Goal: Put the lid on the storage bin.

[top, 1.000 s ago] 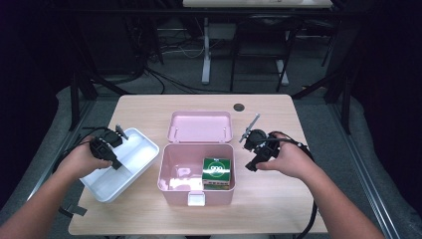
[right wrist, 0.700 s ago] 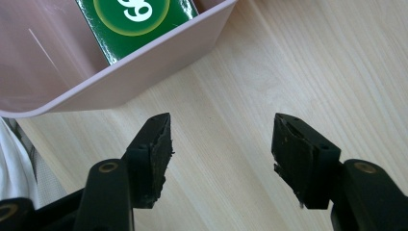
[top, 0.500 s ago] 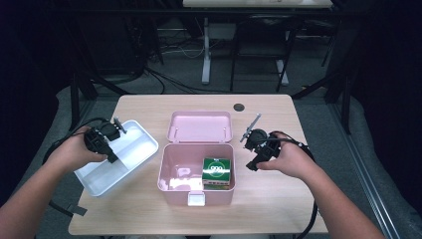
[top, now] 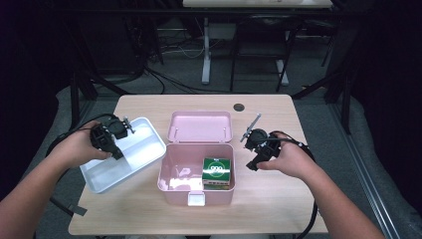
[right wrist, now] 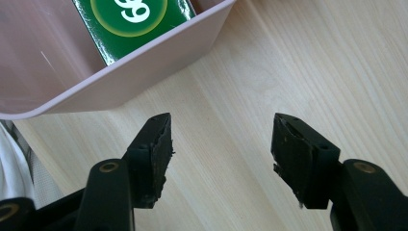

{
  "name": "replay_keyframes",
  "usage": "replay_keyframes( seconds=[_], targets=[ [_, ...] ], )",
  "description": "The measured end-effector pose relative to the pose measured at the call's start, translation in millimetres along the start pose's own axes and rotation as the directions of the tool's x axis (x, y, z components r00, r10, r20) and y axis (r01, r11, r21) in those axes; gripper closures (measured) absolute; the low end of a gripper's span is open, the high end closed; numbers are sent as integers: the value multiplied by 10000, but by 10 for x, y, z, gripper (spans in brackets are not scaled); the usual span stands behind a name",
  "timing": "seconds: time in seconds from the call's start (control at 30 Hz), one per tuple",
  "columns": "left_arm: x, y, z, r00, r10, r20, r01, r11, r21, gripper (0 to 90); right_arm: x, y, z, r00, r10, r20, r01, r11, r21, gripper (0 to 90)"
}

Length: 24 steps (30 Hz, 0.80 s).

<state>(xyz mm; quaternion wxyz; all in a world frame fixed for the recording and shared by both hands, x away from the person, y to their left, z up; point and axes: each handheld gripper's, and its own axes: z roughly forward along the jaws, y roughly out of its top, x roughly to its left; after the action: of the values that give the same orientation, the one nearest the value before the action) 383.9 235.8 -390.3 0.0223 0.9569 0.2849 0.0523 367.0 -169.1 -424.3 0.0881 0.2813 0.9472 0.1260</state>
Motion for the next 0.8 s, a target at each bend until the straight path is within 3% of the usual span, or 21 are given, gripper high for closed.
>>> replay_keyframes(
  seconds=[0.33,0.67,0.8],
  targets=[
    [-184,357,45,9952,975,104,-978,9950,211,892,-10,-9,-13,10000,12,-42,-12,9999,123,396],
    [-375,730,85,9791,2028,127,-2030,9790,205,892,-22,-22,-41,10000,17,2,-17,10000,95,396],
    [-464,873,96,9687,2481,81,-2482,9685,189,893,-25,-32,-44,10000,55,51,-54,10000,-55,396]
  ],
)
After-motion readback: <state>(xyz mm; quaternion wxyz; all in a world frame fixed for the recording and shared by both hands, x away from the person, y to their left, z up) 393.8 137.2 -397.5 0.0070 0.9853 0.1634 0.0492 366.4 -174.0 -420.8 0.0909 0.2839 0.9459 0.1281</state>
